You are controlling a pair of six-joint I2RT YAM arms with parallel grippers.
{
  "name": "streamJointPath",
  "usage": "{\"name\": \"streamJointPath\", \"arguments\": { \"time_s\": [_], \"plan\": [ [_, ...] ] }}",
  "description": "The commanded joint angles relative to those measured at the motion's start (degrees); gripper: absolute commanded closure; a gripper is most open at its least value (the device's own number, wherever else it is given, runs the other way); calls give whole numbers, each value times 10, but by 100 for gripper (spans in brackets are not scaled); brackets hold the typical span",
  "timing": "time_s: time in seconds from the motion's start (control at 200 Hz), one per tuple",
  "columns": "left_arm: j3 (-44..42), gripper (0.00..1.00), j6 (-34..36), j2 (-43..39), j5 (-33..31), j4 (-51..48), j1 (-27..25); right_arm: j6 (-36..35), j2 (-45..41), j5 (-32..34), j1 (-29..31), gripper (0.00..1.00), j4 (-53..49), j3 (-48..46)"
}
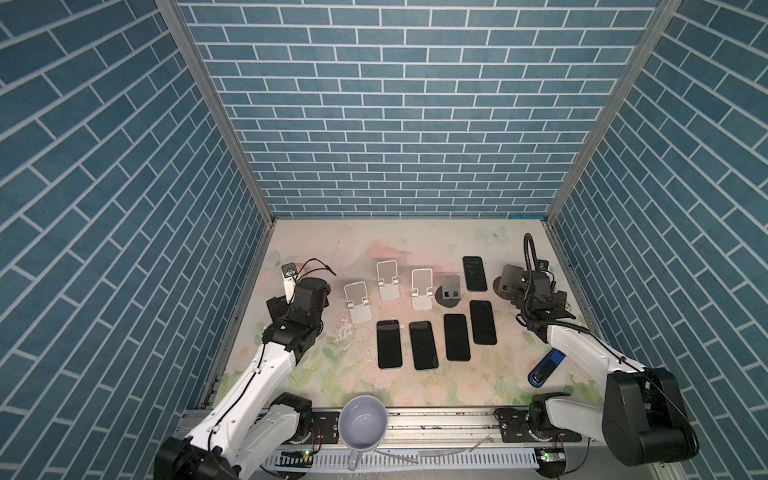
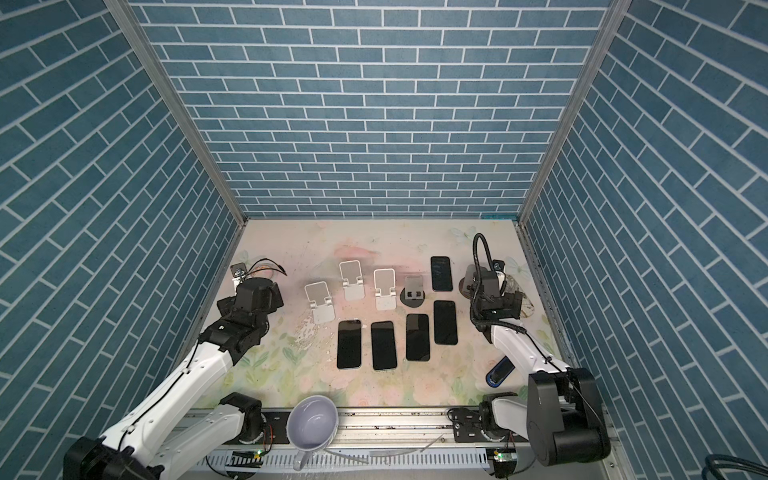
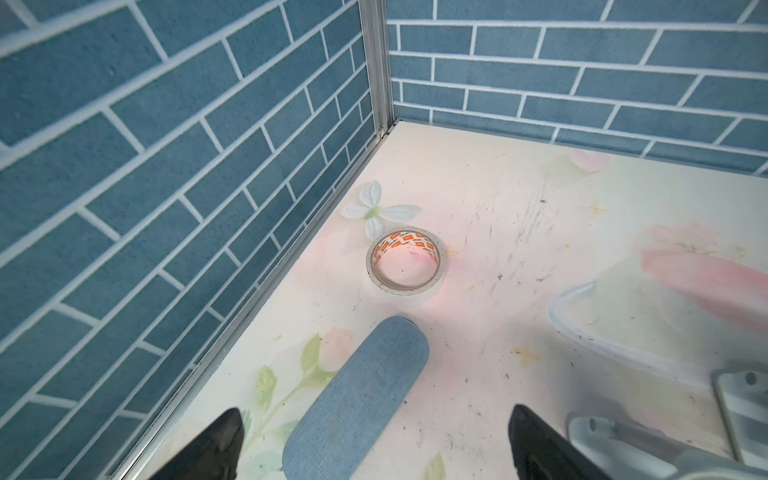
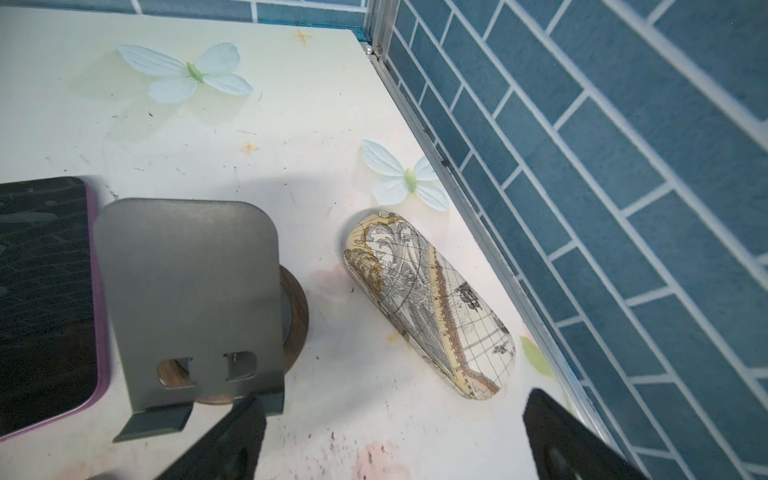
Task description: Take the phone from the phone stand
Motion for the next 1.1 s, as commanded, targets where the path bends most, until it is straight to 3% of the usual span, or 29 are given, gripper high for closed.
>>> {"name": "streamJointPath", "arguments": {
  "time_s": [0.0, 0.32, 0.605, 0.73, 0.795, 0.905, 1.095],
  "plan": [
    [-1, 0, 35, 28, -25, 63, 8, -40, 18, -51, -13, 2, 128, -34],
    [-27, 0, 75, 24, -10, 127, 34, -75, 95, -172, -51, 2, 314, -69],
    [-95, 0, 117, -3, -22, 207, 42, -80, 147, -193, -75, 1, 427, -92],
    [-140, 0, 158, 0, -20, 301, 44, -60, 155, -203, -91, 1, 433, -97],
    [-175, 0, 184, 9, -4, 382, 46, -57, 180, -207, -97, 1, 492, -113],
    [-228, 0, 210, 42, 16, 521, 51, -50, 173, -201, -98, 1, 468, -109],
    [-260, 0, 219, 141, 105, 675, 97, -52, 178, -200, -98, 1, 479, -111]
  ]
}}
